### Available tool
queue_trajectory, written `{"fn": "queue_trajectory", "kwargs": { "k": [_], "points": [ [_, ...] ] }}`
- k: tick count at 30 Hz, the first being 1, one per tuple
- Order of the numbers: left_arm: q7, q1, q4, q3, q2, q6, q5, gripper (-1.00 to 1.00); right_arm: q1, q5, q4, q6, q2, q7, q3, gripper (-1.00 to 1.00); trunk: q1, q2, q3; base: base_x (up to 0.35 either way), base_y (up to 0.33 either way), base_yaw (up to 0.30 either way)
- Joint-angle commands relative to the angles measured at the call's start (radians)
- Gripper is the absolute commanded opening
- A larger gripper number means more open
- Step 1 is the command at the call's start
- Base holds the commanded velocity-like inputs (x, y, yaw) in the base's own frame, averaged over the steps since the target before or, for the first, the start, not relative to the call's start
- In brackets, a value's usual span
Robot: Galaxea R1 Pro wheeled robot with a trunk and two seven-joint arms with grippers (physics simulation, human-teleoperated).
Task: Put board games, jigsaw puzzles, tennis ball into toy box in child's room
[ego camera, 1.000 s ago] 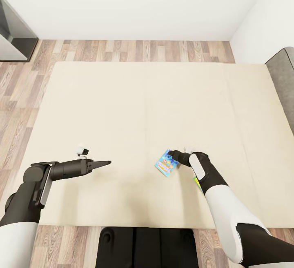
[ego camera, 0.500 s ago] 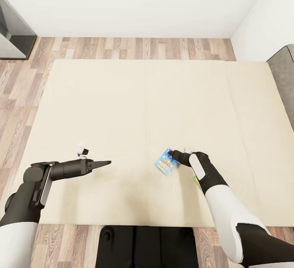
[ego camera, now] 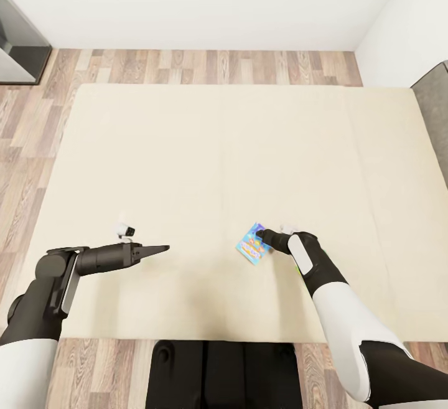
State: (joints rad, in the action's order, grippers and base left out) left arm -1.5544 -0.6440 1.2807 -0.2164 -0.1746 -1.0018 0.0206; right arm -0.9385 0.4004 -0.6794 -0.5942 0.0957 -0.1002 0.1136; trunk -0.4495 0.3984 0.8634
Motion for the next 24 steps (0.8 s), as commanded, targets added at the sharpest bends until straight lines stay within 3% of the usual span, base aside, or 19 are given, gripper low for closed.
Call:
{"fn": "queue_trajectory", "kwargs": {
  "k": [1, 12, 24],
  "points": [
    [-0.004, 0.000, 0.000, 0.000, 0.000, -0.011, -0.001, 1.00, 0.000, 0.011, -0.002, -0.004, 0.001, -0.008, 0.003, 1.00, -0.001, 0.002, 0.003, 0.000, 0.000, 0.000],
    [-0.004, 0.000, 0.000, 0.000, 0.000, -0.010, 0.000, 1.00, 0.000, 0.011, -0.002, -0.004, 0.001, -0.007, 0.003, 1.00, -0.001, 0.002, 0.014, 0.000, 0.000, 0.000],
    [-0.004, 0.000, 0.000, -0.001, 0.000, -0.008, 0.001, 1.00, 0.000, 0.009, -0.002, -0.004, 0.001, 0.041, 0.001, 1.00, -0.001, 0.002, 0.014, 0.000, 0.000, 0.000]
  ]
}}
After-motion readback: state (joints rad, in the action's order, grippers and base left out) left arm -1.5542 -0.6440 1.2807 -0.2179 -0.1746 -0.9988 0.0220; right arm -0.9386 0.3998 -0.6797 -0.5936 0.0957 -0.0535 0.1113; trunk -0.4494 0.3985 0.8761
